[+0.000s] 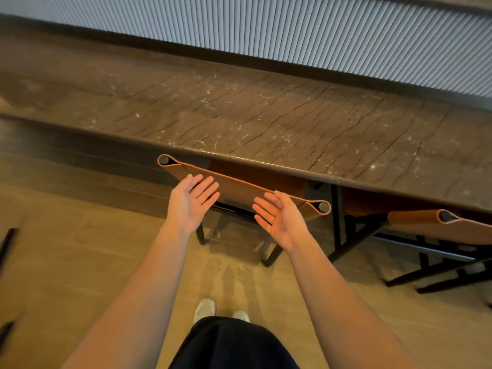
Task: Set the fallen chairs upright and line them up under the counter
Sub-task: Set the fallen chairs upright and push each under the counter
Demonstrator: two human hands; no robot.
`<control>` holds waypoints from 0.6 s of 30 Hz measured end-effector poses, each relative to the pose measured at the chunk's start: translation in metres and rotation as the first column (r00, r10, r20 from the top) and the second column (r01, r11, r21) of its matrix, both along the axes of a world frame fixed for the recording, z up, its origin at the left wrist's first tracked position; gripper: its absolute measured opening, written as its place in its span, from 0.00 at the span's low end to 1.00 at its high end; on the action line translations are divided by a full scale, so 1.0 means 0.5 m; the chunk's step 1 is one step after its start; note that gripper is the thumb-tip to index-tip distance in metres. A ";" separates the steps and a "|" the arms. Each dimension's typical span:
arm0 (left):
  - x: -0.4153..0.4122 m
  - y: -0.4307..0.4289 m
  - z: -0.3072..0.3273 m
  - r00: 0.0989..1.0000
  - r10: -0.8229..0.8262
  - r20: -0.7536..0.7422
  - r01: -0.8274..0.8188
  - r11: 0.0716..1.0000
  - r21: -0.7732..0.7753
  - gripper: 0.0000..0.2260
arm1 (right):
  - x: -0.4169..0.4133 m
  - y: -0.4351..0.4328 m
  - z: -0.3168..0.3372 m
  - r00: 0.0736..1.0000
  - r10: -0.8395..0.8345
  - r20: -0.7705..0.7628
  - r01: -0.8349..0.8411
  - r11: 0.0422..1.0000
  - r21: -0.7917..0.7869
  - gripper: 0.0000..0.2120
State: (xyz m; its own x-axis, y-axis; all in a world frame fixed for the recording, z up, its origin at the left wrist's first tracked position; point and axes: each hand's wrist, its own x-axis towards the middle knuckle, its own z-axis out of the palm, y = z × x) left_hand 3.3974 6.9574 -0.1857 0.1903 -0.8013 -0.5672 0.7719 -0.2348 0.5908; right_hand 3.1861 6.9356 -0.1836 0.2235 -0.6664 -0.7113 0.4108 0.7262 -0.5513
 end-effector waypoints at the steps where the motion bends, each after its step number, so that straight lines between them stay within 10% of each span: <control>1: 0.000 0.022 0.007 1.000 -0.005 0.019 0.005 1.000 -0.013 0.20 | 0.009 0.013 0.005 1.000 0.015 -0.011 -0.016 1.000 -0.021 0.18; 18: 0.206 0.609 0.072 0.950 0.249 0.186 -0.230 0.966 -0.121 0.19 | 0.255 0.426 0.120 0.933 0.352 -0.075 -0.359 0.892 -0.275 0.12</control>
